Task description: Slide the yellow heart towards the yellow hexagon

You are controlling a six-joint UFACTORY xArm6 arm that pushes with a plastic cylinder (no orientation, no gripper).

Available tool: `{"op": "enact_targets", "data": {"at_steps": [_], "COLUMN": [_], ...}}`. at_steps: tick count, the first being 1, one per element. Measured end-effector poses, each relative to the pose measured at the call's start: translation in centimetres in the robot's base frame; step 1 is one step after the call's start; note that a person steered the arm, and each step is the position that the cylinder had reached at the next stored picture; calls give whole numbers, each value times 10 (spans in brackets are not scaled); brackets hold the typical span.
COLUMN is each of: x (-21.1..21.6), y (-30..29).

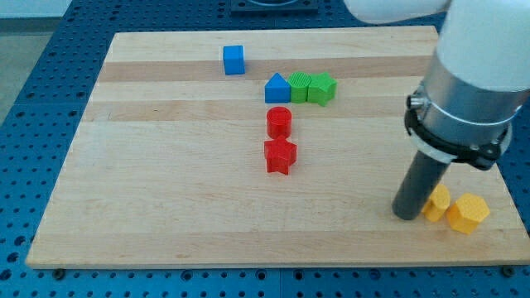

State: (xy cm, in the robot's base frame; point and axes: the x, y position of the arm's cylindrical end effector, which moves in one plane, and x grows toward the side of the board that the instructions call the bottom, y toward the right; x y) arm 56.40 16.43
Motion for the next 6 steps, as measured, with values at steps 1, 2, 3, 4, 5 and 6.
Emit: {"op": "enact_targets", "data": {"at_steps": [1,2,3,4,5,6], "x": [0,0,-5,-17,-31,-38], "y": [4,4,3,3,3,3]}}
